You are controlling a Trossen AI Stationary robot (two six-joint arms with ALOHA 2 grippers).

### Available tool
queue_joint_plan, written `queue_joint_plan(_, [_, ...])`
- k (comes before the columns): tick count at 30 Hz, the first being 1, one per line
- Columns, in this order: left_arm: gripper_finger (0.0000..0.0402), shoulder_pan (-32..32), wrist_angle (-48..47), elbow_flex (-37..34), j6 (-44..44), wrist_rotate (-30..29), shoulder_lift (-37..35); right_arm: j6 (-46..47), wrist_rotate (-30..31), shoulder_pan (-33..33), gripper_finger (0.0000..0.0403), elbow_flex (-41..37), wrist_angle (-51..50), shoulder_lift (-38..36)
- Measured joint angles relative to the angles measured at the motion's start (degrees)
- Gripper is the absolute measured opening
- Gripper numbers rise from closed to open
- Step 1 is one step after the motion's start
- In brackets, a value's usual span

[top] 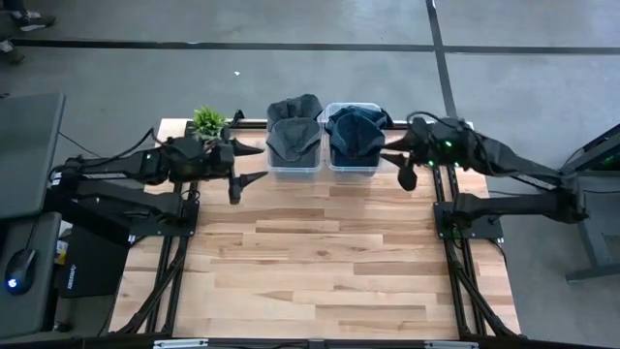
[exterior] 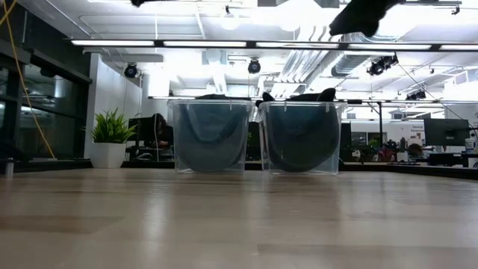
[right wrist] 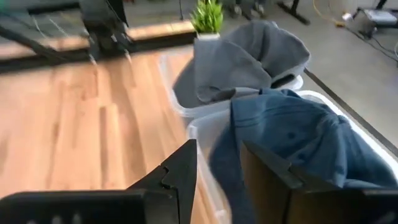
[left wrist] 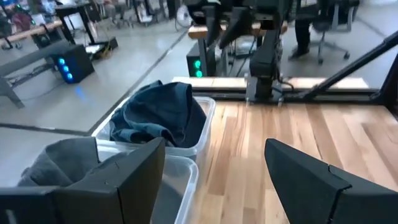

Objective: Pick & Place hat
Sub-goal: Return to Home Position

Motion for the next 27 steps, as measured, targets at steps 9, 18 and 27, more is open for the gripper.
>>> queue_joint_plan(9, [0.0273,0.0,11.5,-17.3,-3.1,0.2,-14.0,6.5,0.1,5.2,0.0112,-16.8,15.8,-14.4])
queue_joint_plan(18, [0.0273,0.0,16.5,-32.1,-7.3,-1.8,-28.4,9.0,2.1,7.9,0.0112,-29.6,30.3,-18.4])
queue_joint_plan(27, [0.0273,0.0,19.8,-43.9,-10.1,-2.6,-40.0,9.4,3.0,9.8,0.0112,-32.9,39.0,-16.4])
